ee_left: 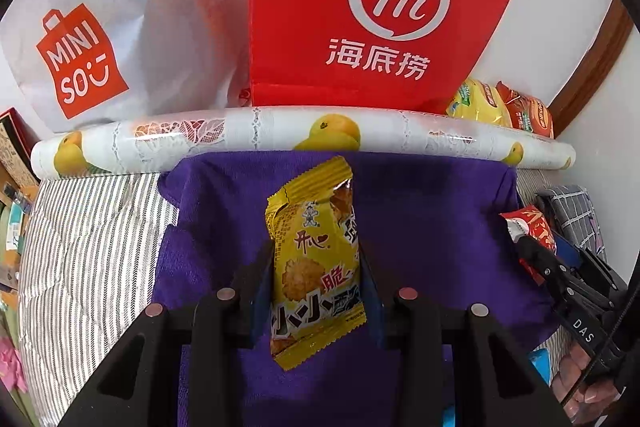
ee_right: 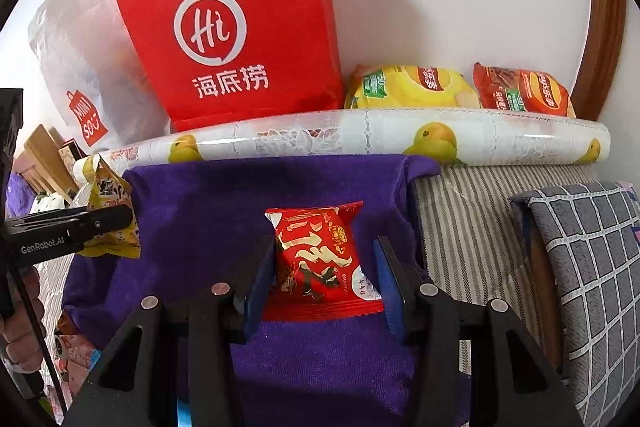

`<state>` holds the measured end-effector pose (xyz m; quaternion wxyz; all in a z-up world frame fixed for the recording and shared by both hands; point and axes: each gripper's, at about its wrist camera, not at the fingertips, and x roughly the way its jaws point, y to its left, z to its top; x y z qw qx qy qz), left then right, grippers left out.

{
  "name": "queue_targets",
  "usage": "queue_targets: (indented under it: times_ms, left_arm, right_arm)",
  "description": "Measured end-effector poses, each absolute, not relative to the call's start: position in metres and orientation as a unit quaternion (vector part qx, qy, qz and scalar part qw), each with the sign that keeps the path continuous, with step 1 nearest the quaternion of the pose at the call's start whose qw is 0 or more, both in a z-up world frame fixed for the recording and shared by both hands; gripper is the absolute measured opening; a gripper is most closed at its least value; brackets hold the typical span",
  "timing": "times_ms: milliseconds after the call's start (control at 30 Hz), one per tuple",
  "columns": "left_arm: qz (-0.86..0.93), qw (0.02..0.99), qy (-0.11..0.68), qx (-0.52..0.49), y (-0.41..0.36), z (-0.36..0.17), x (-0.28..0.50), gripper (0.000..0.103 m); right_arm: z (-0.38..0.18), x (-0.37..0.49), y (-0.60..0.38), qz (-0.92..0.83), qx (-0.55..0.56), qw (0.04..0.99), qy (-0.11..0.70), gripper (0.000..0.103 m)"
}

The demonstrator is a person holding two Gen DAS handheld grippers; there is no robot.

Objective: Organize snacks
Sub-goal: 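Carry the yellow bag and red packet over the purple towel with both tools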

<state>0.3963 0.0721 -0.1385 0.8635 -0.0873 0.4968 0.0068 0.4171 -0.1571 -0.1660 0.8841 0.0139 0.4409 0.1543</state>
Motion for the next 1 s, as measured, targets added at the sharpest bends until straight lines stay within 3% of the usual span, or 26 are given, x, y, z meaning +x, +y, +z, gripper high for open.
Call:
queue_targets:
  times_ms: [900, 1000]
  left_arm:
    - [0.018, 0.847, 0.523, -0.095, 0.080, -0.153, 0.403, 0.038]
    - [0.018, 0.846, 0.525, -0.096, 0.082, -0.153, 0.403, 0.038]
  right_arm:
    - [-0.182, 0.422, -0.151, 0.169, -0.006, 0.867, 0.469, 0.049]
    - [-0.176, 0.419, -0.151, 0.176, -0.004, 0.871, 0.458, 0.058]
